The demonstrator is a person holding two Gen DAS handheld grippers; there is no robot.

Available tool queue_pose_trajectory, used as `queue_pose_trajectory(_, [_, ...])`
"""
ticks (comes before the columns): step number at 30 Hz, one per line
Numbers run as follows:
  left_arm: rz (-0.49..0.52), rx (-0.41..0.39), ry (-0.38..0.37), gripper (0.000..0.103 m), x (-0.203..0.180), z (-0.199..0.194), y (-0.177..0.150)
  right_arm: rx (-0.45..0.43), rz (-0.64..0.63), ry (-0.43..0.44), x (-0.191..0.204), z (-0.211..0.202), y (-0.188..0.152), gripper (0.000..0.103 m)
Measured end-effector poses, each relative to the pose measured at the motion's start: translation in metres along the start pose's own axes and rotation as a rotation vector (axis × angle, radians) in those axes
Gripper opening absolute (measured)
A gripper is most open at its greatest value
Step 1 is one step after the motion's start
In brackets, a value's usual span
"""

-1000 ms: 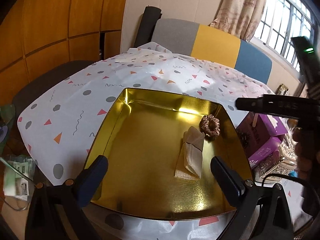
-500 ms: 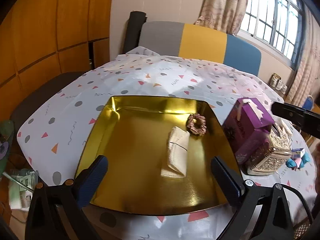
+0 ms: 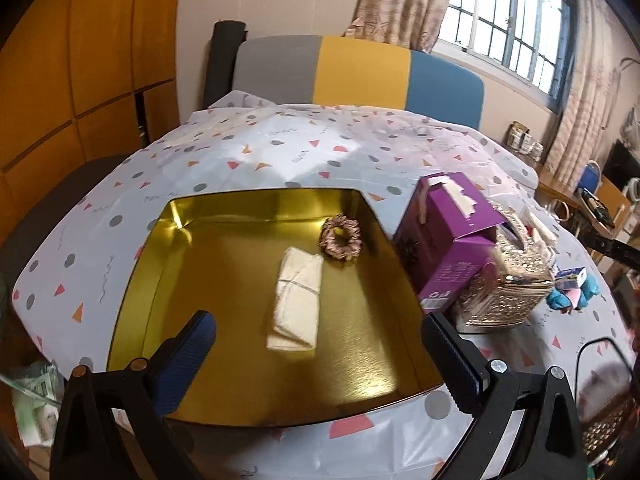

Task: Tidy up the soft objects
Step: 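Move both grippers back over the pile of soft items, then grasp the white sponge with left gripper while right gripper grasps the white plastic packet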

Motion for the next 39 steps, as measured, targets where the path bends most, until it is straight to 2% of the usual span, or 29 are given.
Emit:
queue_pose_trajectory(3, [0.026, 0.006, -0.046, 0.103, -0.012, -0.001, 0.004, -0.025, 0.105, -0.091, -0.050, -0.008, -0.001, 0.058])
queue_pose_trajectory(5, [0.044, -0.005, -0.035, 0.103, -0.021, -0.004, 0.006, -0.036, 0.171, -0.139, -0.080, -0.013, -0.003, 0.058])
queue_pose_trajectory(8, [0.082, -0.013, -0.060, 0.103, -0.036, -0.008, 0.011, -0.061, 0.253, -0.209, -0.119, -0.018, -0.008, 0.058])
queue_pose_trajectory(12, [0.143, -0.039, -0.087, 0.103, -0.058, -0.017, 0.021, -0.078, 0.369, -0.263, -0.166, -0.019, -0.018, 0.058])
queue_pose_trajectory(18, [0.222, -0.055, -0.185, 0.103, -0.102, -0.029, 0.047, -0.092, 0.516, -0.215, -0.195, -0.017, -0.033, 0.058])
queue_pose_trajectory(20, [0.258, -0.065, -0.244, 0.103, -0.125, -0.036, 0.062, -0.102, 0.540, -0.206, -0.198, -0.019, -0.036, 0.058])
queue_pose_trajectory(26, [0.412, -0.050, -0.319, 0.101, -0.207, -0.042, 0.101, -0.154, 0.588, -0.147, -0.202, -0.026, -0.038, 0.058])
queue_pose_trajectory(29, [0.514, -0.015, -0.322, 0.088, -0.253, -0.029, 0.118, -0.167, 0.598, -0.120, -0.203, -0.027, -0.037, 0.058])
queue_pose_trajectory(33, [0.682, 0.017, -0.248, 0.072, -0.316, 0.010, 0.131, -0.171, 0.616, -0.088, -0.205, -0.026, -0.037, 0.059])
queue_pose_trajectory(35, [0.742, 0.054, -0.230, 0.069, -0.336, 0.033, 0.132, -0.175, 0.626, -0.069, -0.206, -0.026, -0.037, 0.059])
queue_pose_trajectory(39, [0.832, 0.095, -0.192, 0.069, -0.370, 0.076, 0.130, -0.174, 0.643, -0.033, -0.207, -0.025, -0.038, 0.059])
Point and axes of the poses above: each gripper's, at about its wrist camera, not at the fingertips, and z roughly the way its jaws point, x to its left, y to its top, the point moved 2 cm from there along z, roughly the way its jaws point, and after that the axes turned 14 degrees about y, right-handed, at the moved point
